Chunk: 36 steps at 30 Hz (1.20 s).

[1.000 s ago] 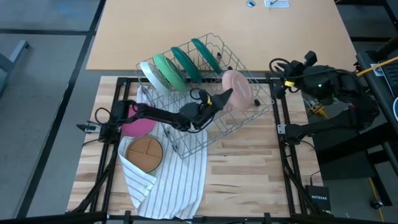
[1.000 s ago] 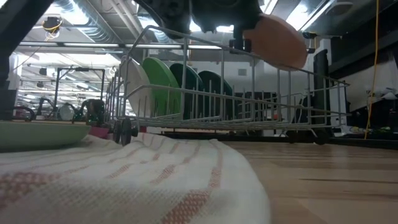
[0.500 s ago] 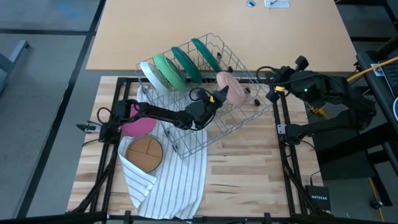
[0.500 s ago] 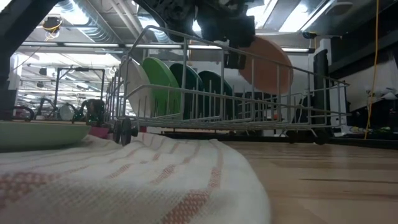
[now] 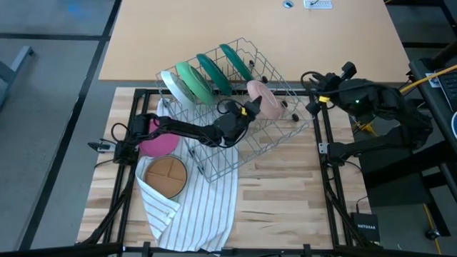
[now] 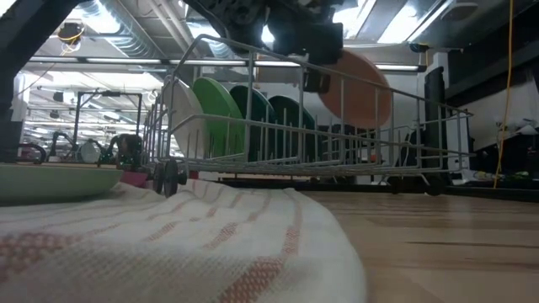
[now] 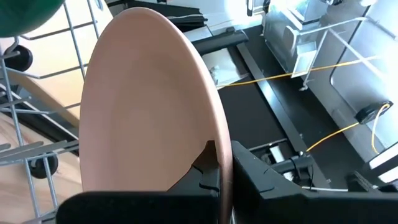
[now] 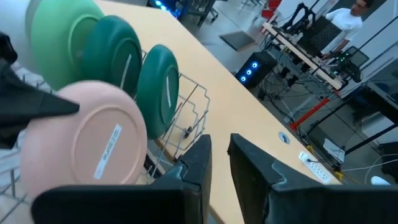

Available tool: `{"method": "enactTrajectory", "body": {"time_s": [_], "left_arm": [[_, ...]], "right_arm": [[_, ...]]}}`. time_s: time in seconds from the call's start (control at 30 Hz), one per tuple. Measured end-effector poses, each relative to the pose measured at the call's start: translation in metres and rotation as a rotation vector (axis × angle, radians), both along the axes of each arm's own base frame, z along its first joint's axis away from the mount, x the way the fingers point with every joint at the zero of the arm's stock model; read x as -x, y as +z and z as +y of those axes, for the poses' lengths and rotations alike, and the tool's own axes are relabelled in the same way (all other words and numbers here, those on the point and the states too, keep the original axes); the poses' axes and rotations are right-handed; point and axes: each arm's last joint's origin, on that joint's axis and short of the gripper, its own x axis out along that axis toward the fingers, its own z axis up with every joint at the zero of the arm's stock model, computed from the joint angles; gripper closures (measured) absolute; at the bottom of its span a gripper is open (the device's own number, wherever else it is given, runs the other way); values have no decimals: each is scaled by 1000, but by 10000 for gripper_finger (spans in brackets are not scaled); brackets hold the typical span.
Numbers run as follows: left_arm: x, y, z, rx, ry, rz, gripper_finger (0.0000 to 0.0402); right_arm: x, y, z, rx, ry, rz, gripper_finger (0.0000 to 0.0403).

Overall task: Sort dishes
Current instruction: Put the light orange plate in the dish rack

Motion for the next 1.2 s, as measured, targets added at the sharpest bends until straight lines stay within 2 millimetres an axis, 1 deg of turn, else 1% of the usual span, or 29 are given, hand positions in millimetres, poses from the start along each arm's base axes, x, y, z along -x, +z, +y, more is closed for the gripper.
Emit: {"method": "enactTrajectory", "body": {"time_s": [0.17, 0.37, 0.57, 0.67, 0.87, 1.0, 1.2], "left_arm": [[-9, 5, 1, -2, 2, 27, 398], [-27, -5, 6, 3, 6, 17, 398], [-29, -9, 8, 5, 15, 33, 398], [-30, -14, 8, 12, 28, 83, 397], [-31, -24, 8, 62, 20, 129, 397], [-31, -27, 9, 74, 20, 159, 377], [-32, -28, 8, 16, -17, 242, 350]], "right_arm": [[-1, 2, 0, 3, -1, -22, 340], [0, 1, 0, 2, -1, -14, 340], [1, 0, 0, 1, 0, -4, 340], [1, 0, 0, 0, 0, 0, 340], [2, -1, 0, -2, 0, 16, 340], [2, -1, 0, -3, 0, 16, 340], [2, -1, 0, -4, 0, 16, 340]]}}
